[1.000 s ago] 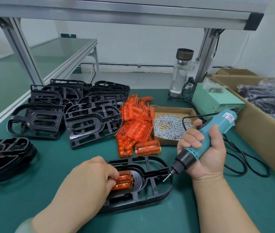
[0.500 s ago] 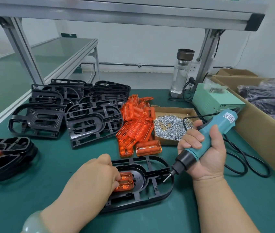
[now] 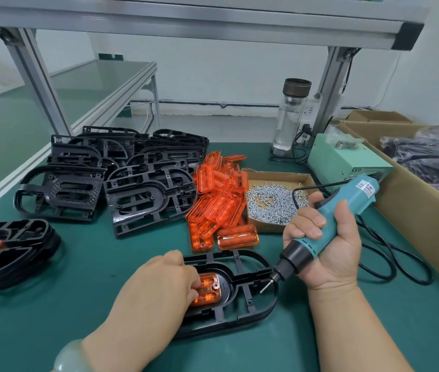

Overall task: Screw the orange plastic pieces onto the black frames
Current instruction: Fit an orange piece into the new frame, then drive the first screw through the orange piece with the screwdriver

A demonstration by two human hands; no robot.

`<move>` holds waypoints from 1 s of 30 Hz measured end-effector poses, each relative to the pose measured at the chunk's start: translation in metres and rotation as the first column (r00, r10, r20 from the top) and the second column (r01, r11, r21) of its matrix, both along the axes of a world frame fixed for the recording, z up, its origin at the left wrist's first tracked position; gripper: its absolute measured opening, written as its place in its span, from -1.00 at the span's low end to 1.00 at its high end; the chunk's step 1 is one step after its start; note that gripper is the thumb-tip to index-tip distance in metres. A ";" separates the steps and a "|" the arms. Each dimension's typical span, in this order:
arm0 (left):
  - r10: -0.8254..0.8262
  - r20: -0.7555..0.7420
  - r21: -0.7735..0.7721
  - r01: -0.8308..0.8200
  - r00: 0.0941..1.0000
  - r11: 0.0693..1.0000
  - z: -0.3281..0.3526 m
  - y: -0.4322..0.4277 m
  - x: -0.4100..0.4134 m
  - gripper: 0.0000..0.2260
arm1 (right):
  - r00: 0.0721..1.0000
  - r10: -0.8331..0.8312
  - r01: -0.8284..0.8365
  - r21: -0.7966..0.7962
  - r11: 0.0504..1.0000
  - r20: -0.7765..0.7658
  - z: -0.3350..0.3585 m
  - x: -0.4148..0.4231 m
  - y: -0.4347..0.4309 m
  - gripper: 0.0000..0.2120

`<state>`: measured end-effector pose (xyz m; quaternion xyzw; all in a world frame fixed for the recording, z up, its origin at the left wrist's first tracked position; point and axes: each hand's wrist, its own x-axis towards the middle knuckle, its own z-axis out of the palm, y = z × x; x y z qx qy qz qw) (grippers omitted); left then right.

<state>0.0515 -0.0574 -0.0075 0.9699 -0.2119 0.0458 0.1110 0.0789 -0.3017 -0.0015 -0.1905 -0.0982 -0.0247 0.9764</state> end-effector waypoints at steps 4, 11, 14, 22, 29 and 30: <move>-0.021 -0.005 0.044 0.021 1.000 0.999 -0.001 -0.001 0.002 -0.80 | 1.000 0.000 0.000 0.000 1.000 -0.004 0.001 0.000 0.000 -0.51; -0.090 -0.010 0.026 0.090 0.996 0.996 0.007 -0.002 0.005 -0.79 | 1.000 0.012 -0.012 0.016 1.000 0.012 0.002 -0.001 0.001 -0.53; -0.086 -0.025 0.049 0.087 0.996 0.995 0.008 -0.006 0.007 -0.79 | 1.000 0.002 -0.002 0.008 1.000 0.007 0.003 -0.002 0.001 -0.52; -0.068 -0.072 0.054 0.072 0.995 0.996 0.019 -0.012 0.010 -0.75 | 1.000 0.012 -0.012 0.050 0.999 0.010 0.001 -0.001 -0.003 -0.54; -0.138 0.007 -0.244 0.136 0.990 0.960 0.056 -0.050 0.049 -0.83 | 0.999 0.037 -0.039 0.092 0.995 0.023 0.002 0.000 -0.003 -0.53; -0.157 0.015 -0.267 0.155 0.987 0.951 0.059 -0.061 0.060 -0.81 | 0.999 0.032 -0.034 0.086 0.996 0.021 0.002 0.000 -0.003 -0.53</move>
